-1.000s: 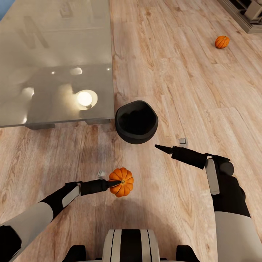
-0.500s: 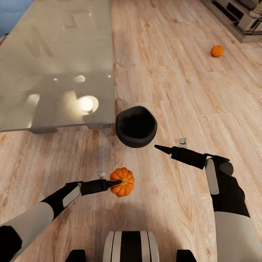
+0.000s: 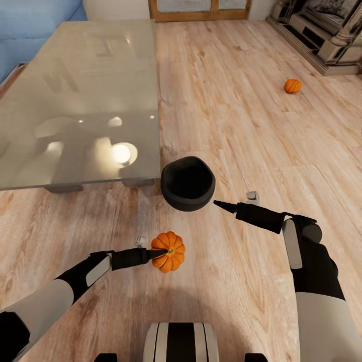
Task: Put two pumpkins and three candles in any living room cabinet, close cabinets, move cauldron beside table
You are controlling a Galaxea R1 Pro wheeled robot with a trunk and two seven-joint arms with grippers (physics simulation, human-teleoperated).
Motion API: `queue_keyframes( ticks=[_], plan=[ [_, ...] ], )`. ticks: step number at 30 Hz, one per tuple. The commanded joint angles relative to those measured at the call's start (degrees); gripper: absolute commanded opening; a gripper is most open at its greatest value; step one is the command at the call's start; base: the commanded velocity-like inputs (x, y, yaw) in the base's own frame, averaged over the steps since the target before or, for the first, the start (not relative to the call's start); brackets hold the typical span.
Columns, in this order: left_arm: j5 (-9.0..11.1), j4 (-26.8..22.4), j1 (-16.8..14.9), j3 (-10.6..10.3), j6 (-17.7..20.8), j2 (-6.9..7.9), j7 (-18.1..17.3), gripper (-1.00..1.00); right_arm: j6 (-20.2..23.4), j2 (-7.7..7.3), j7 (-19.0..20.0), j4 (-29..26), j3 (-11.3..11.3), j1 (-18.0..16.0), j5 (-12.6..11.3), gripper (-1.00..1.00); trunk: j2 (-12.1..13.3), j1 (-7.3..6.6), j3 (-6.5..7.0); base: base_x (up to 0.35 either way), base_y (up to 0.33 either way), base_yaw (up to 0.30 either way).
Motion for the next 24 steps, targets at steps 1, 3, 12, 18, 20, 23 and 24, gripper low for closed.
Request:
queue_keyframes(
  ticks=[1, 3, 12, 18, 20, 23, 24],
  plan=[
    [0.0, 0.0, 0.0, 0.0, 0.0, 0.01, 0.0, -1.00, 0.0, 0.00, 0.0, 0.0, 0.0, 0.0, 0.0, 1.00, 0.0, -0.02, 0.23, 0.000, 0.000, 0.000],
    [-0.1, 0.0, 0.0, 0.0, 0.0, 0.02, 0.0, -1.00, -0.1, 0.00, 0.0, 0.0, 0.0, 0.0, 0.0, 1.00, 0.0, -0.02, 0.23, 0.000, 0.000, 0.000],
    [-0.6, -0.1, 0.0, 0.0, 0.5, -0.15, 0.2, -1.00, -0.1, 0.03, 0.1, 0.2, 0.0, 0.0, 0.0, 1.00, 0.1, -0.15, 1.34, 0.000, 0.000, 0.000],
    [-0.6, -0.5, -0.1, 0.1, 1.3, 0.04, 0.1, -1.00, -0.1, 0.01, 0.0, 0.3, 0.0, 0.0, 0.0, 1.00, 0.2, -0.30, 2.66, 0.000, 0.000, 0.000],
    [-0.7, -0.6, -0.2, 0.1, 1.3, 0.03, 0.1, -1.00, -0.1, 0.01, 0.0, 0.3, 0.0, 0.0, 0.0, 1.00, 0.2, -0.36, 3.11, 0.000, 0.000, 0.000],
    [-0.6, -0.6, -0.2, 0.1, 1.3, -0.04, 0.1, -1.00, -0.1, -0.05, 0.0, 0.3, 0.0, 0.0, 0.0, 1.00, 0.2, -0.43, 3.77, 0.000, 0.000, 0.000],
    [-0.6, -0.7, -0.2, 0.1, 1.3, -0.05, 0.1, -1.00, -0.1, -0.06, 0.0, 0.3, 0.0, 0.0, 0.0, 1.00, 0.2, -0.46, 3.99, 0.000, 0.000, 0.000]
  ],
)
